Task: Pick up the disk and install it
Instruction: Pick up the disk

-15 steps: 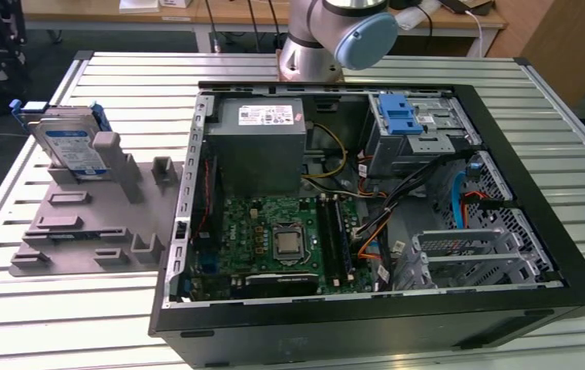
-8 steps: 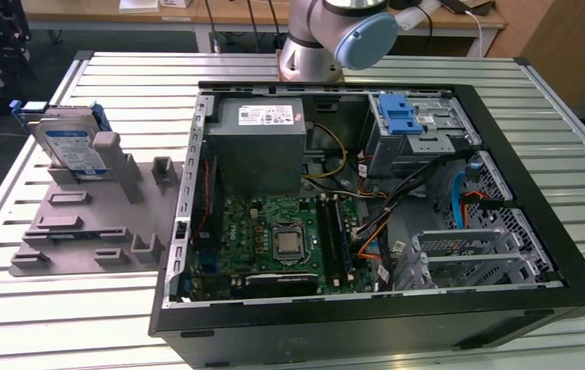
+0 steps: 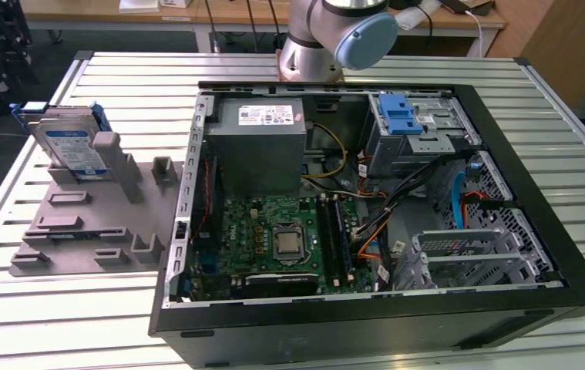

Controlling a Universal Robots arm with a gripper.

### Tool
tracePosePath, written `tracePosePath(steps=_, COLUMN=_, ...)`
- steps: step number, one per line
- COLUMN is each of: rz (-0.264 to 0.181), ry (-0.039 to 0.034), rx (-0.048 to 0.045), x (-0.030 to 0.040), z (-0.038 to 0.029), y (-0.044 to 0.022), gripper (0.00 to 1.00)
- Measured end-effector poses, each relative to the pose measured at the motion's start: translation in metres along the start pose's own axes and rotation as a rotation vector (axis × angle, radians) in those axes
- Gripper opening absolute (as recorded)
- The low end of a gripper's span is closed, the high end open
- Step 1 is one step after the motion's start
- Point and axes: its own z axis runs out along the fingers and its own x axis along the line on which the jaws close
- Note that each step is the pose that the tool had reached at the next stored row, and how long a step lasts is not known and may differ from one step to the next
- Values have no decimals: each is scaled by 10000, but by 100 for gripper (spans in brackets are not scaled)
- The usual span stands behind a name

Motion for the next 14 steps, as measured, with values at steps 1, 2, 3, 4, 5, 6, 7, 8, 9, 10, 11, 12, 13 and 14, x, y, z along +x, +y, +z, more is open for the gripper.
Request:
tracePosePath(steps=1, rz=0, ry=0, rx=0, x=0, z=0, y=0, gripper=47)
tracePosePath(steps=2, rz=1, ry=-1, rx=1, x=0, z=1, y=0, gripper=47)
tracePosePath(steps=3, rz=1, ry=-1, rx=2, x=0, z=2, y=0, gripper=48)
tracePosePath(steps=4, rz=1, ry=-1, rx=1, x=0, z=2, y=0, gripper=48)
tracePosePath(steps=5, rz=0, ry=-1, rx=3, x=0, z=4, y=0, gripper=55)
tracePosePath(steps=6, rz=0, ry=-1, rx=5, x=0, z=10, y=0, gripper=55)
tracePosePath(steps=7, rz=0, ry=-1, rx=5, x=0, z=17, y=0, gripper=55)
tracePosePath(steps=8, rz=0, ry=0, rx=4, x=0, z=27, y=1, gripper=55)
tracePosePath(steps=9, rz=0, ry=1, rx=2, x=1, z=39, y=1, gripper=55)
tracePosePath(steps=10, rz=0, ry=0, rx=3, x=1, z=55, y=1, gripper=55)
tracePosePath(steps=11, rz=0, ry=1, rx=2, x=1, z=70, y=3, gripper=55)
tracePosePath(steps=12, rz=0, ry=2, rx=2, x=2, z=86, y=5, gripper=55)
tracePosePath(steps=13, rz=0, ry=2, rx=2, x=2, z=104, y=7, gripper=55)
tracePosePath(steps=14, rz=0, ry=4, rx=3, x=2, z=121, y=9, gripper=55)
